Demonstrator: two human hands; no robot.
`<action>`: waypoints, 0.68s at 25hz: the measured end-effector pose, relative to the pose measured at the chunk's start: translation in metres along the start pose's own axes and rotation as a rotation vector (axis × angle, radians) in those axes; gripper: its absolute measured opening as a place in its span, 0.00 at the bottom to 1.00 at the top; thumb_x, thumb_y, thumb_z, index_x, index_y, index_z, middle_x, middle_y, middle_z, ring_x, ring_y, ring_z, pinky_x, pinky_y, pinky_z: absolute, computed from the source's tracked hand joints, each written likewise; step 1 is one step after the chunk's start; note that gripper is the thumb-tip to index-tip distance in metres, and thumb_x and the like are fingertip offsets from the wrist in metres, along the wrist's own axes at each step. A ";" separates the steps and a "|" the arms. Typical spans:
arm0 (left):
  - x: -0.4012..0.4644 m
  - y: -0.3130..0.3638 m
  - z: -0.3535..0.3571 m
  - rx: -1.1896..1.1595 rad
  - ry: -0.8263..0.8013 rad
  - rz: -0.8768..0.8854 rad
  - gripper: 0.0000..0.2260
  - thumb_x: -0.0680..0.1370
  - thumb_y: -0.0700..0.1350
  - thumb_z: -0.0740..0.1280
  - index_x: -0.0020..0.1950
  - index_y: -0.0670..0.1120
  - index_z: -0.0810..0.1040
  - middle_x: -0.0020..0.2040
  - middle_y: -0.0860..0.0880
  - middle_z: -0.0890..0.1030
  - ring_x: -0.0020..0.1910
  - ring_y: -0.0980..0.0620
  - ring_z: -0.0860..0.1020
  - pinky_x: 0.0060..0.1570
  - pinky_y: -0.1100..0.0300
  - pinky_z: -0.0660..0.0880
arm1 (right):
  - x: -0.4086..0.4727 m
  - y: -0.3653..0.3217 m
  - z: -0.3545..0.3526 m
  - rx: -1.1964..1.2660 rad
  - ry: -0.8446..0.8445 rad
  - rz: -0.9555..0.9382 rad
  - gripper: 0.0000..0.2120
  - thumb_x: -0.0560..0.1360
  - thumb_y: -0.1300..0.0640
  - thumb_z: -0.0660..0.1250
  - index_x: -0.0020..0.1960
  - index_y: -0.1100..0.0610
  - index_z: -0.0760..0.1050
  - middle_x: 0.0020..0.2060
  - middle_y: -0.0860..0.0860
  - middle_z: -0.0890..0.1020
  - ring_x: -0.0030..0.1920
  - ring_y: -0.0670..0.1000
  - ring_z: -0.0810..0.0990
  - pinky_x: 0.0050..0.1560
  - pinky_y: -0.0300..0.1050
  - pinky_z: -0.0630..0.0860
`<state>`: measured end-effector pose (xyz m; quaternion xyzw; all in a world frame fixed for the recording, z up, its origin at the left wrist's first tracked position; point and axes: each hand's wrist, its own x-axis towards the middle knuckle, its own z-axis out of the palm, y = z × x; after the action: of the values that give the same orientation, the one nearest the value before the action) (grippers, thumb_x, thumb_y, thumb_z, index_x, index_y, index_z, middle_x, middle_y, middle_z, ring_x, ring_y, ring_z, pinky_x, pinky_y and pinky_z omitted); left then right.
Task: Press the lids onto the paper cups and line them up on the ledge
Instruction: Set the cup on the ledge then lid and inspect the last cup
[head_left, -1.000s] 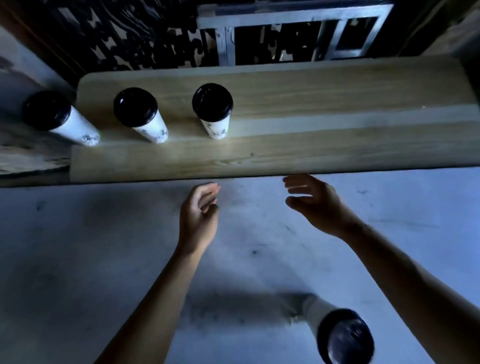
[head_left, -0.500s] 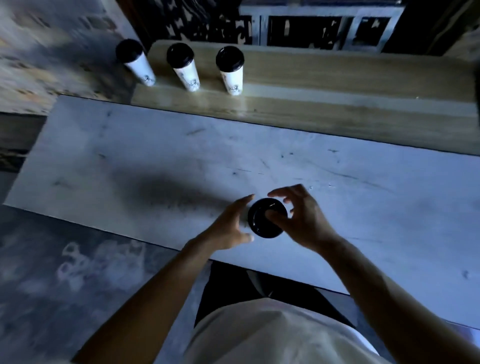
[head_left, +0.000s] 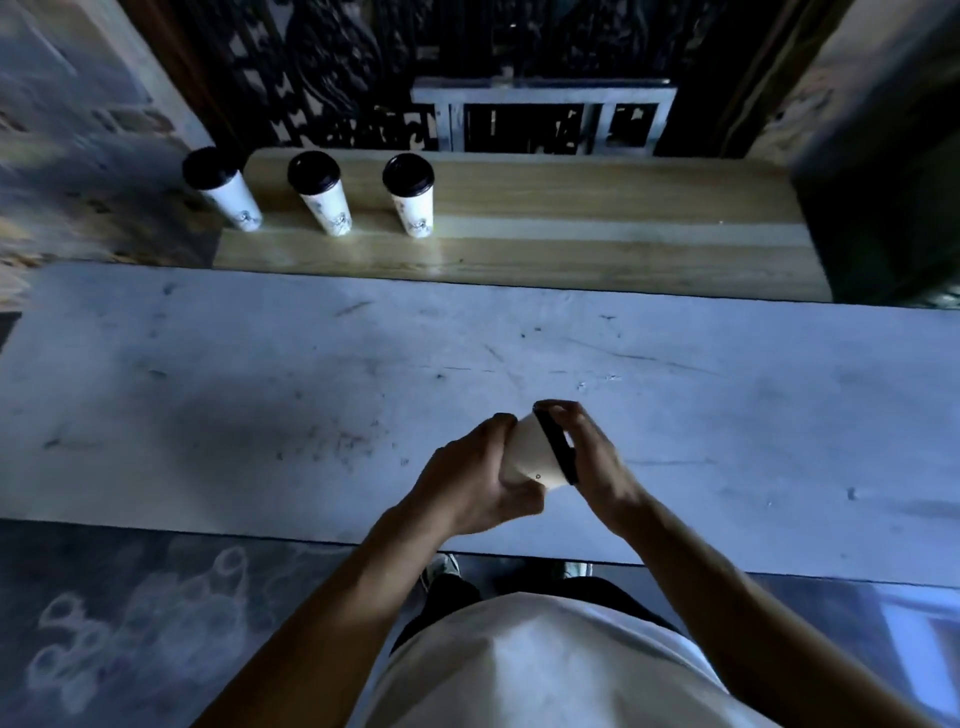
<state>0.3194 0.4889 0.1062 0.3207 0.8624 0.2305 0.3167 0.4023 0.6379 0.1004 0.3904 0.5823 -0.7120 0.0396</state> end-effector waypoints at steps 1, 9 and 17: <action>-0.004 0.001 -0.004 0.064 0.009 0.014 0.31 0.68 0.62 0.72 0.66 0.55 0.66 0.58 0.54 0.79 0.51 0.46 0.82 0.50 0.50 0.80 | -0.003 0.000 0.008 0.023 0.004 -0.005 0.19 0.71 0.41 0.63 0.56 0.48 0.82 0.50 0.52 0.82 0.49 0.51 0.79 0.45 0.48 0.71; -0.008 0.001 -0.019 0.314 0.143 0.141 0.30 0.68 0.58 0.71 0.64 0.47 0.68 0.55 0.49 0.79 0.49 0.43 0.82 0.43 0.53 0.78 | -0.008 -0.002 0.036 0.025 0.088 -0.107 0.18 0.75 0.44 0.57 0.52 0.43 0.85 0.51 0.47 0.85 0.49 0.47 0.80 0.45 0.43 0.73; 0.003 0.006 -0.018 0.149 0.122 0.072 0.31 0.68 0.64 0.73 0.63 0.49 0.69 0.55 0.52 0.81 0.48 0.46 0.83 0.44 0.54 0.78 | -0.003 -0.021 0.022 -0.109 -0.024 -0.075 0.21 0.83 0.39 0.55 0.65 0.46 0.79 0.58 0.41 0.83 0.63 0.44 0.79 0.67 0.44 0.71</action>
<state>0.3079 0.4915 0.1214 0.3596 0.8827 0.1958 0.2304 0.3822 0.6243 0.1187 0.3568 0.6339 -0.6849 0.0409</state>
